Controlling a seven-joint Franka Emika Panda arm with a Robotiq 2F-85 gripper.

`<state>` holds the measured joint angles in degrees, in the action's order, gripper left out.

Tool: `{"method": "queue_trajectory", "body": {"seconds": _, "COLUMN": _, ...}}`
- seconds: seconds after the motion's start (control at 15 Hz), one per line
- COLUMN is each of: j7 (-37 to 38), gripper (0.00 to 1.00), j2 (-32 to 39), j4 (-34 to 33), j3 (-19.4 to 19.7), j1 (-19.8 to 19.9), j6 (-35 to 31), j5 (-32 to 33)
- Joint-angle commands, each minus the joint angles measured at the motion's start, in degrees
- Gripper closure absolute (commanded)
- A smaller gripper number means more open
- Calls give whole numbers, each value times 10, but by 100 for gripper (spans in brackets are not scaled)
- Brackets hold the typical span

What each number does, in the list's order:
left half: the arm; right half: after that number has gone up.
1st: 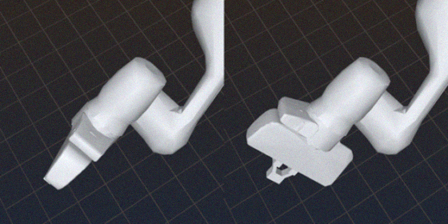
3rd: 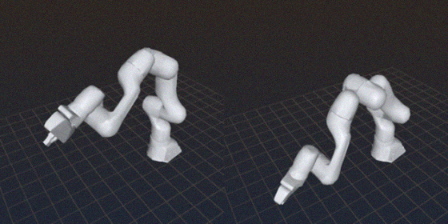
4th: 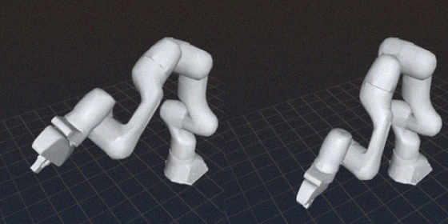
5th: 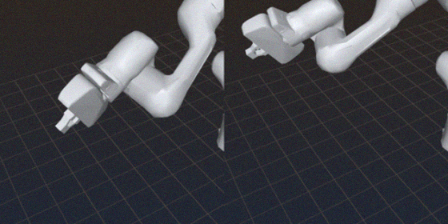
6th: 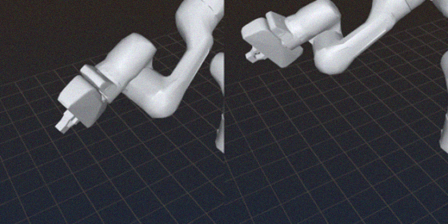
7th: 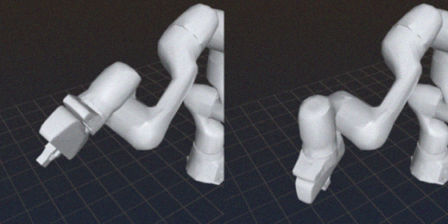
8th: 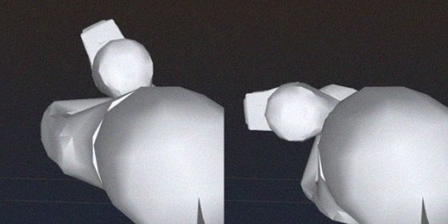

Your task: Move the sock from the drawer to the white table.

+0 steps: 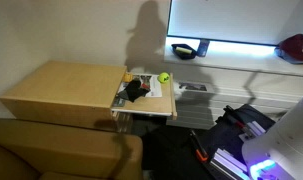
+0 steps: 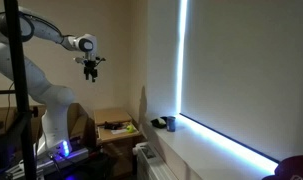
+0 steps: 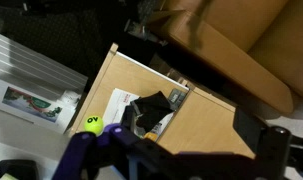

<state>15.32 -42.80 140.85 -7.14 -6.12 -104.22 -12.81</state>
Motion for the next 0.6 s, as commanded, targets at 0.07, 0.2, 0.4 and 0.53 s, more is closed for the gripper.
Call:
{"method": "queue_trajectory", "body": {"seconds": 0.07, "j7": 22, "gripper": 0, "j2": 20, "j4": -24, "j3": -14, "j1": 14, "j6": 24, "j5": -5}}
{"method": "queue_trajectory", "body": {"seconds": 0.2, "j7": 37, "gripper": 0, "j2": 77, "j4": -48, "j3": -30, "j1": 10, "j6": 8, "j5": -13}}
{"method": "queue_trajectory", "body": {"seconds": 0.4, "j7": 73, "gripper": 0, "j2": 140, "j4": -96, "j3": -60, "j1": -3, "j6": -12, "j5": -46}}
{"method": "queue_trajectory", "body": {"seconds": 0.53, "j7": 109, "gripper": 0, "j2": 185, "j4": -139, "j3": -75, "j1": -6, "j6": -22, "j5": -69}}
